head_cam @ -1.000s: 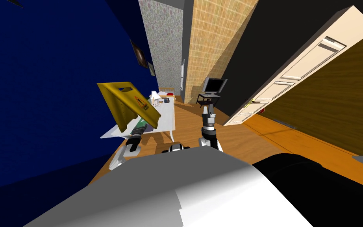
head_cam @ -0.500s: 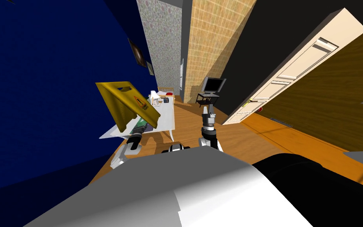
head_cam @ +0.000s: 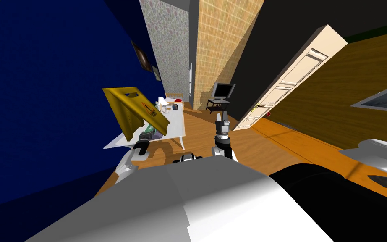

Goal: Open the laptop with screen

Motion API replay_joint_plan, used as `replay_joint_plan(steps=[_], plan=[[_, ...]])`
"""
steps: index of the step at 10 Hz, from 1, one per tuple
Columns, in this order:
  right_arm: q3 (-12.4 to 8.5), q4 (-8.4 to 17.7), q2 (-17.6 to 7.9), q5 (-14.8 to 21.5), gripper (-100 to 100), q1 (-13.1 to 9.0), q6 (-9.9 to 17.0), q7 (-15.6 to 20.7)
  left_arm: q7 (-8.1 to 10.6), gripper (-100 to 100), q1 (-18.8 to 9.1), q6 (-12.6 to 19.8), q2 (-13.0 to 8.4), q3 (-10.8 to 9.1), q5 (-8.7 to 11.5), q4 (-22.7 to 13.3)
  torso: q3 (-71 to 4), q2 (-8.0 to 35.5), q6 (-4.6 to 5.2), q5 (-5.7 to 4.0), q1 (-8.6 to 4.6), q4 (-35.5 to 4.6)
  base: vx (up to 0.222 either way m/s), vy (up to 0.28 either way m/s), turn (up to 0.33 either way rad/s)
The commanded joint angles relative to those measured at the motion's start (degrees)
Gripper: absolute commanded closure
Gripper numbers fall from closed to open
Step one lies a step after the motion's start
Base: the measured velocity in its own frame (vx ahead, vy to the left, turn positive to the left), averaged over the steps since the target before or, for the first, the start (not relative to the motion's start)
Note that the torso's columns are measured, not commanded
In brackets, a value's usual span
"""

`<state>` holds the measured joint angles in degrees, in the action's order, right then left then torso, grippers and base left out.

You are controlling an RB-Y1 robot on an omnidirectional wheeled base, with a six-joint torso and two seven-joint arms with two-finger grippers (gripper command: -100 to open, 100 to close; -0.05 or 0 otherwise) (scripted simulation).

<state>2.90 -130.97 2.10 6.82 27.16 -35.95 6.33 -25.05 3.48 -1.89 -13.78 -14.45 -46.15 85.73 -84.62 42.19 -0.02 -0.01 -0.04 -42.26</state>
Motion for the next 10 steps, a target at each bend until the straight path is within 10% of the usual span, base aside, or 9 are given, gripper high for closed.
replay_joint_plan(steps=[1,4,5,10], plan=[[0.00,0.00,0.00,0.00,0,0.00,0.00,0.00,2.01,-100,-1.16,4.20,-2.46,1.48,0.30,0.77,0.00,0.01,0.03,-0.02,-0.04,0.00,-0.068,-0.005,-0.122],[0.00,0.00,0.00,0.00,0,-0.01,0.00,0.00,3.13,-100,-1.99,6.33,-4.09,2.48,0.55,1.22,0.09,0.15,0.02,0.01,0.07,-0.05,-0.065,0.003,-0.092],[0.00,0.00,0.00,0.00,0,0.01,0.00,0.00,3.37,0,-2.07,6.81,-4.24,2.62,0.60,1.28,0.01,0.01,-0.01,0.02,0.07,0.00,-0.008,0.001,0.006],[0.00,0.00,0.00,0.00,0,0.01,0.00,0.00,3.34,0,-2.06,6.77,-4.23,2.60,0.60,1.28,0.06,0.11,0.02,0.00,0.04,-0.03,0.000,0.000,0.000]])
